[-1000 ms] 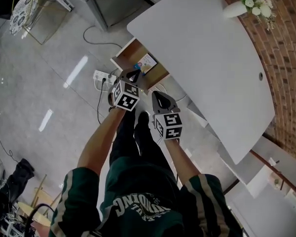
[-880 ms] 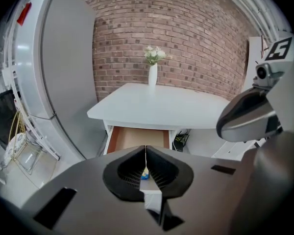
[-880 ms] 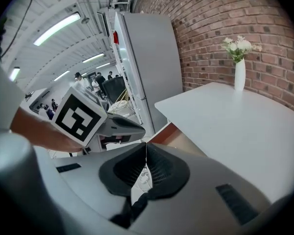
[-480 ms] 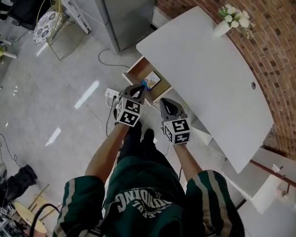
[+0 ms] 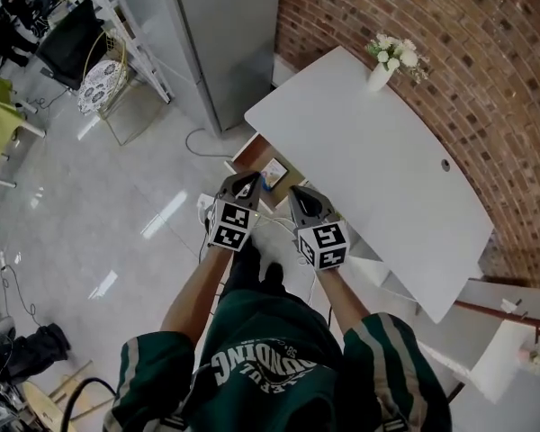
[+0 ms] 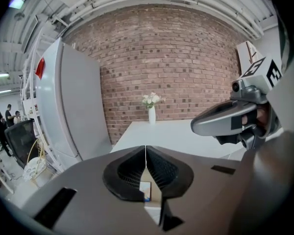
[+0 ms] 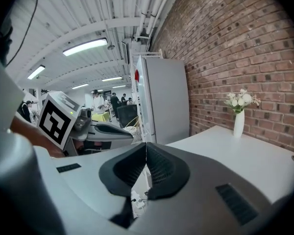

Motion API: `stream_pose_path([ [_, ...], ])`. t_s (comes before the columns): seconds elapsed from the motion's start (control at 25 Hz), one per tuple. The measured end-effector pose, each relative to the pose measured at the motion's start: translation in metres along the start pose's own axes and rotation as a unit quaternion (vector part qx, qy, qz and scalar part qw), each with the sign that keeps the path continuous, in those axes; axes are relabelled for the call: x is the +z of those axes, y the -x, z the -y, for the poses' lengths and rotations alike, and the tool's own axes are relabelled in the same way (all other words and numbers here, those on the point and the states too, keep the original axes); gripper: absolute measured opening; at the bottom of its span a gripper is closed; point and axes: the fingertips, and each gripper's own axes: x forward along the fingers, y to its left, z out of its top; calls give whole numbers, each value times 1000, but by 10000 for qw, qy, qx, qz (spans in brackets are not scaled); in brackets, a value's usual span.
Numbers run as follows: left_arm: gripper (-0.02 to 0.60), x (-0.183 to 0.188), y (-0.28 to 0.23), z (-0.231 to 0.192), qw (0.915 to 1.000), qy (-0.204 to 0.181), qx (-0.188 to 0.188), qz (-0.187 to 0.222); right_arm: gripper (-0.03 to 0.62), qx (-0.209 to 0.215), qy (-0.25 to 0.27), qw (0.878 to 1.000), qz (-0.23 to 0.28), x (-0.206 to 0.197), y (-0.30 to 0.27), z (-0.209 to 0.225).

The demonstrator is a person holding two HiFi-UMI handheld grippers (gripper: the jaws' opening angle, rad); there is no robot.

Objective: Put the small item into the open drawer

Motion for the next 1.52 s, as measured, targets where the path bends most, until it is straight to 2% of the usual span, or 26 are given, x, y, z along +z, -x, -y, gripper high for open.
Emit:
stream_pose_path([
  [0.2,18,22,20,8,9994,15,126,333,25,77,172,9996,232,23,20,-6],
  [0.48,18,39,39,11,9985,-178,267,449,25,58,230,9981,563,46,32,-18],
  [1.52,18,28,55,12,9985,-130,321,435,25,60,379,9986,352,28,33,-28],
])
